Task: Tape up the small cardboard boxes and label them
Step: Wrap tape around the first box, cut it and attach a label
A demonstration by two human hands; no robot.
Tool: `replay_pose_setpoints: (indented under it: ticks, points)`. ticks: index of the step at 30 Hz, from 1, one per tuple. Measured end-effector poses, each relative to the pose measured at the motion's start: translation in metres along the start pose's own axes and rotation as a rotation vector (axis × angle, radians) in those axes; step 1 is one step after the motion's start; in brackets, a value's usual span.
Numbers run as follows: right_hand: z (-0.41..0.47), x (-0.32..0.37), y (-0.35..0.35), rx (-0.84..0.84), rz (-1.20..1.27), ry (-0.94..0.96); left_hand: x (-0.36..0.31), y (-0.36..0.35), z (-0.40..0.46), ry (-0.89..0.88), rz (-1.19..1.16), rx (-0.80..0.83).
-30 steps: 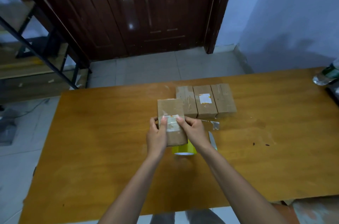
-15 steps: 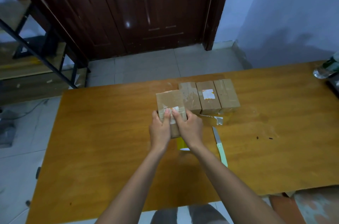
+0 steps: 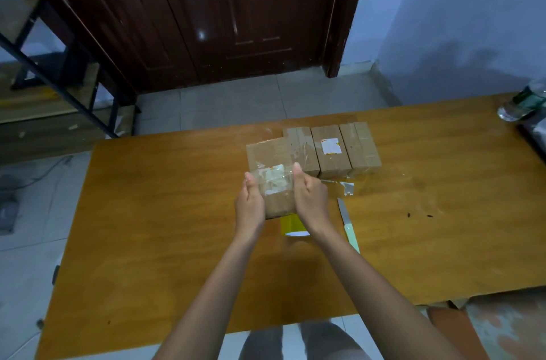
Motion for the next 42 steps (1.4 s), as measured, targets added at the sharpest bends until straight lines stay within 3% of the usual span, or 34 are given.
replay_pose_setpoints:
  ticks: [3, 6, 9, 13, 16, 17, 19, 21, 23, 26, 29, 32, 42]
  points:
    - [-0.004, -0.005, 0.001, 0.123, 0.126, -0.049, -0.006, 0.001, 0.010, 0.111, -0.082, 0.154]
    - [-0.009, -0.008, 0.005, 0.076, 0.147, -0.057, -0.010, 0.001, 0.012, 0.104, -0.032, 0.238]
    - [-0.013, -0.006, 0.008, -0.004, 0.121, -0.017, -0.012, 0.000, 0.009, 0.003, -0.020, 0.196]
    - [-0.012, -0.004, 0.012, -0.054, 0.038, -0.001, -0.008, -0.004, -0.002, 0.022, -0.009, 0.187]
    - [-0.009, -0.002, 0.018, -0.113, -0.150, 0.072, -0.006, -0.001, 0.000, -0.045, 0.191, 0.007]
    - [-0.009, 0.002, 0.020, -0.152, -0.218, 0.150, -0.006, -0.001, -0.001, -0.015, 0.171, -0.011]
    - [-0.015, 0.014, 0.022, -0.193, -0.300, 0.309, -0.010, -0.010, -0.012, 0.171, -0.068, 0.155]
    - [-0.022, 0.022, 0.020, -0.142, -0.284, 0.396, -0.015, -0.019, -0.022, 0.305, -0.247, 0.245]
    - [-0.030, 0.026, 0.020, -0.041, -0.177, 0.470, -0.017, -0.017, -0.020, 0.349, -0.338, 0.210]
    - [-0.027, 0.024, 0.035, -0.001, 0.092, 0.424, -0.015, -0.005, -0.008, 0.404, -0.380, 0.197]
    - [-0.007, 0.013, 0.048, -0.134, 0.001, 0.253, -0.014, 0.000, -0.004, 0.366, -0.293, 0.261]
    - [0.007, 0.007, 0.037, 0.112, 0.093, -0.113, -0.017, -0.007, -0.009, 0.289, -0.284, 0.336]
    - [0.003, 0.012, 0.034, -0.044, 0.004, 0.061, -0.022, -0.016, -0.018, 0.055, -0.234, 0.242]
Point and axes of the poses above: each hand's wrist, its own z-axis towards the middle knuckle, its own y-axis out of the back of the hand, x = y × z, the point moved 3 cm from there along z, towards the middle knuckle, and after that the axes turned 13 degrees about -x, right-handed, at the moved point
